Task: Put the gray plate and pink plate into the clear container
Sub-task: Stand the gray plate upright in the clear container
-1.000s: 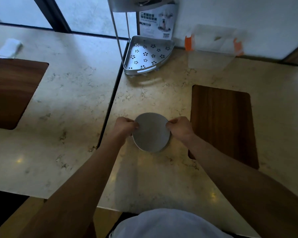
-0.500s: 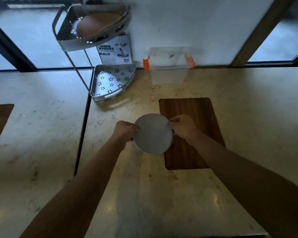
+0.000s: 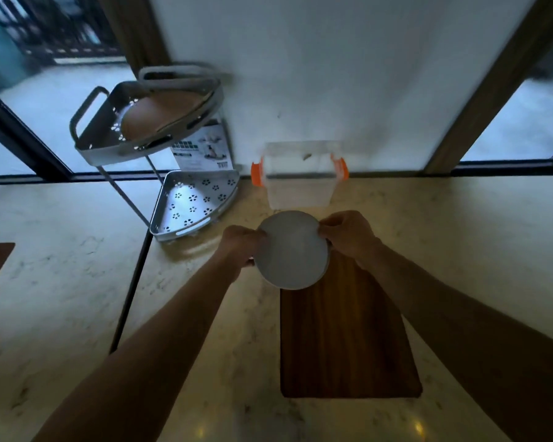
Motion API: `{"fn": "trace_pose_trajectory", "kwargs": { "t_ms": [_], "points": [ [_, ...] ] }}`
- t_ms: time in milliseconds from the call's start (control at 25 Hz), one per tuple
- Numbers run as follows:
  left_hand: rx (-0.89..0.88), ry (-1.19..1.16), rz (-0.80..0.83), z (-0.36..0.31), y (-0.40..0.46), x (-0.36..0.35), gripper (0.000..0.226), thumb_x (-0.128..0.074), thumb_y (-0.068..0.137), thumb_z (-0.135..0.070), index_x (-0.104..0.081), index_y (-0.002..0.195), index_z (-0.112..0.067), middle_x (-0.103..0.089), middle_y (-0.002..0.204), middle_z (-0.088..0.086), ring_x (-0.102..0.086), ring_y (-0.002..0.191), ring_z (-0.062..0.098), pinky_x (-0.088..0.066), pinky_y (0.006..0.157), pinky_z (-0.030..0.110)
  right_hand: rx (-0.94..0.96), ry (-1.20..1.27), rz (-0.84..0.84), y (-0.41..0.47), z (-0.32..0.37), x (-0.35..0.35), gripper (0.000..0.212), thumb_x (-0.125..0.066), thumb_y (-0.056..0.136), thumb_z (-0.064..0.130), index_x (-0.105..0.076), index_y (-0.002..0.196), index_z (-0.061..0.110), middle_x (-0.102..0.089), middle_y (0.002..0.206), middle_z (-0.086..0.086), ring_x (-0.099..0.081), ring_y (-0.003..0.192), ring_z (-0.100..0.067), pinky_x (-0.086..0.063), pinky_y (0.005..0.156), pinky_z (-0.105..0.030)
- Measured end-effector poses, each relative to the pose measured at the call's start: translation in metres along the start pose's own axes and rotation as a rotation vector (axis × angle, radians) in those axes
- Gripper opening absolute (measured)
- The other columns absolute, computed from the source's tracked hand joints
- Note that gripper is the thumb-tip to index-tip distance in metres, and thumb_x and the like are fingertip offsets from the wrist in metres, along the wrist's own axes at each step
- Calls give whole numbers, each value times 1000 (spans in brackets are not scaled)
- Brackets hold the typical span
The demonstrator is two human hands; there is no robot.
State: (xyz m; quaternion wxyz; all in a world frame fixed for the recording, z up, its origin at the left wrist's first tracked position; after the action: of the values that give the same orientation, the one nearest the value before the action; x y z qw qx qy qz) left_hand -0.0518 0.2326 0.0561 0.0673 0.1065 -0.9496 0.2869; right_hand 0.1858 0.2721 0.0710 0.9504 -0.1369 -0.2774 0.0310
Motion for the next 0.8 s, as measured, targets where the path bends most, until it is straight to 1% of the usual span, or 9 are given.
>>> {"fn": "trace_pose_trajectory", "kwargs": {
  "t_ms": [120,240,360,520,560,640,680,720,800],
  "points": [
    [-44,29,-13,-34,28,-8,15,-72,79,-22,-67,88,-11,-70,95,11,-66,89,29,-58,81,50,60,-1,-21,39,22,13,7,-72,79,21,-76,82,15,-74,80,-5,-70,76,-19,-60,80,-44],
    [-94,42,-46,-68,54,-11,14,-69,80,-16,-68,93,-11,-70,99,14,-66,92,33,-58,81,52,113,-13,-41,73,42,26,7,-71,78,19,-75,77,14,-74,78,-9,-71,74,-22,-60,78,-47],
    [-133,45,-32,-105,84,-20,8,-66,80,-10,-67,88,-11,-69,99,17,-66,89,35,-56,72,44,113,44,-51,110,59,39,6,-71,74,16,-76,78,14,-74,80,-11,-71,77,-27,-60,77,-50],
    [-175,67,-47,-148,119,-28,2,-66,82,-7,-64,82,-8,-66,92,19,-65,83,37,-54,58,37,164,51,-87,153,81,57,10,-71,74,15,-77,82,14,-74,82,-9,-70,82,-29,-59,80,-49],
    [-199,74,-46,-158,128,-30,4,-65,82,-7,-63,78,-9,-66,92,20,-65,83,37,-55,58,39,187,50,-94,164,86,61,10,-70,75,14,-77,82,13,-74,83,-10,-70,82,-30,-59,81,-50],
    [-261,93,-61,-176,145,-32,9,-64,82,-7,-62,73,-8,-65,88,20,-66,82,36,-59,67,51,242,22,-106,184,96,67,9,-69,77,13,-76,82,13,-74,85,-11,-69,82,-29,-58,81,-48],
    [-295,129,-83,-182,153,-32,8,-64,81,-8,-63,73,-9,-67,87,19,-67,81,35,-59,73,55,280,-16,-119,192,100,68,10,-68,78,14,-75,85,13,-74,86,-9,-68,82,-26,-57,81,-43],
    [-334,184,-107,-188,162,-32,5,-65,81,-10,-65,75,-12,-69,89,18,-68,82,34,-59,78,54,325,-70,-140,200,105,69,11,-67,80,15,-75,88,13,-74,89,-7,-67,82,-21,-55,79,-35],
    [-407,285,-133,-195,179,-33,5,-65,81,-12,-69,84,-13,-71,95,17,-69,88,35,-57,83,51,400,-159,-189,216,112,69,14,-67,82,17,-73,94,14,-72,93,-1,-61,82,-11,-42,72,-11]
  ]
}}
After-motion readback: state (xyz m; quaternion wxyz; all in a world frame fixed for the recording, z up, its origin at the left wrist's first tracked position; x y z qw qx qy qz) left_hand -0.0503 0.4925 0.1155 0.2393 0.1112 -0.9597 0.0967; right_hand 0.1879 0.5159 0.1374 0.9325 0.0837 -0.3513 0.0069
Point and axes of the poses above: each hand's wrist, its own y-axis towards the middle knuckle, its own x-axis out of the back of the hand, z = x × y, the point moved 5 cm from there along y, towards the middle knuckle
